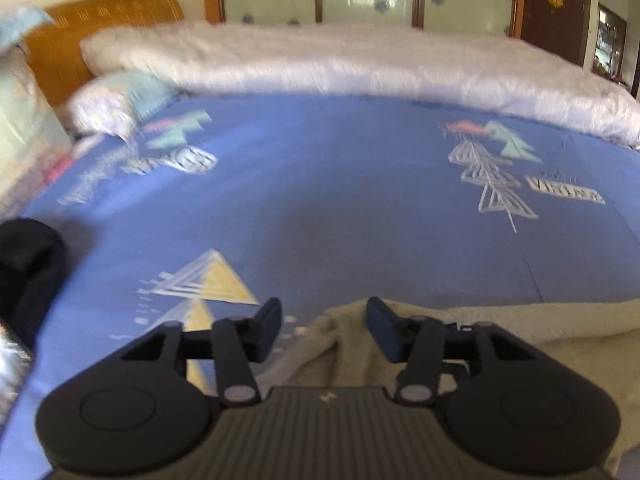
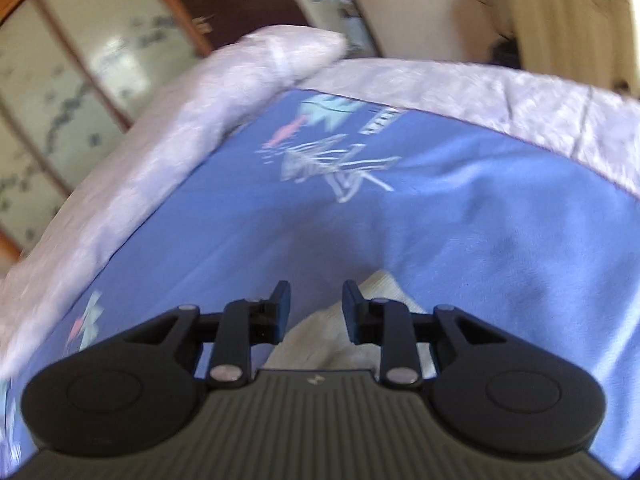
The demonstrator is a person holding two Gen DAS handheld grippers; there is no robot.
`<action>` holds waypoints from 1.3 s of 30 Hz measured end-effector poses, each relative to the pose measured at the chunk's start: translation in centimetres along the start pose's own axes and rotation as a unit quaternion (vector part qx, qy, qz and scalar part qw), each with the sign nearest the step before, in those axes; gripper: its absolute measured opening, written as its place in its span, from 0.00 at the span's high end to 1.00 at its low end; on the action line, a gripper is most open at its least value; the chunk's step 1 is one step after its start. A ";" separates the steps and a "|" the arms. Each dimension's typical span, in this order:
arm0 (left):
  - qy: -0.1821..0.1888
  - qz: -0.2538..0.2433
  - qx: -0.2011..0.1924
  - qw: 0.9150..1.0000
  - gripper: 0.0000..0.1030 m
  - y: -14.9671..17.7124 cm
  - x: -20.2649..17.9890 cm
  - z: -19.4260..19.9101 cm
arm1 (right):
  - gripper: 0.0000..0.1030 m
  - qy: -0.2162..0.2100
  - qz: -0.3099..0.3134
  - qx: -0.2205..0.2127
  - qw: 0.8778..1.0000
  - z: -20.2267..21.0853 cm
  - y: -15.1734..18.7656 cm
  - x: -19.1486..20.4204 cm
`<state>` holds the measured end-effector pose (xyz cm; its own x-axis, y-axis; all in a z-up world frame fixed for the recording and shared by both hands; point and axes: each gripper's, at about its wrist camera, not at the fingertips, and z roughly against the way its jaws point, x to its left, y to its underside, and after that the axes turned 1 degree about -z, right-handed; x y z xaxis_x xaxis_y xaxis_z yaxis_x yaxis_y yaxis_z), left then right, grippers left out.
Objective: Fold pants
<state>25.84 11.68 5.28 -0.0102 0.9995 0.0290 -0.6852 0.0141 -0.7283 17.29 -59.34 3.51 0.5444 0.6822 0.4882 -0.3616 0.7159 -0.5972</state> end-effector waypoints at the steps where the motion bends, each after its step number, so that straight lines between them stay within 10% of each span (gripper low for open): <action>1: -0.001 0.004 -0.008 1.000 0.51 0.2 0.6 1.1 | 0.69 -0.020 0.009 0.011 1.000 0.9 0.2 0.2; 9: -0.004 0.087 -0.027 0.996 0.51 3.3 6.2 9.8 | 0.83 -0.075 0.090 0.168 0.979 -0.1 5.4 5.0; 19: -0.072 0.137 0.036 0.987 0.51 10.0 11.0 14.3 | 0.81 -0.066 0.032 0.151 0.986 -7.6 5.0 9.6; 33: -0.021 0.183 0.038 0.982 0.40 15.2 13.1 21.6 | 0.79 -0.140 0.028 0.022 0.989 16.9 -2.5 -0.2; 39: 0.049 0.224 0.052 0.972 0.23 19.1 13.6 23.9 | 0.72 -0.121 0.018 -0.046 0.991 27.1 -0.7 -7.1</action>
<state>-4.81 24.94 8.11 -0.2589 0.9022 -0.3450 -0.6977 -0.4217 -0.5791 -6.82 -60.68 17.75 0.3311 0.7303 0.5975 -0.3005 0.6819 -0.6669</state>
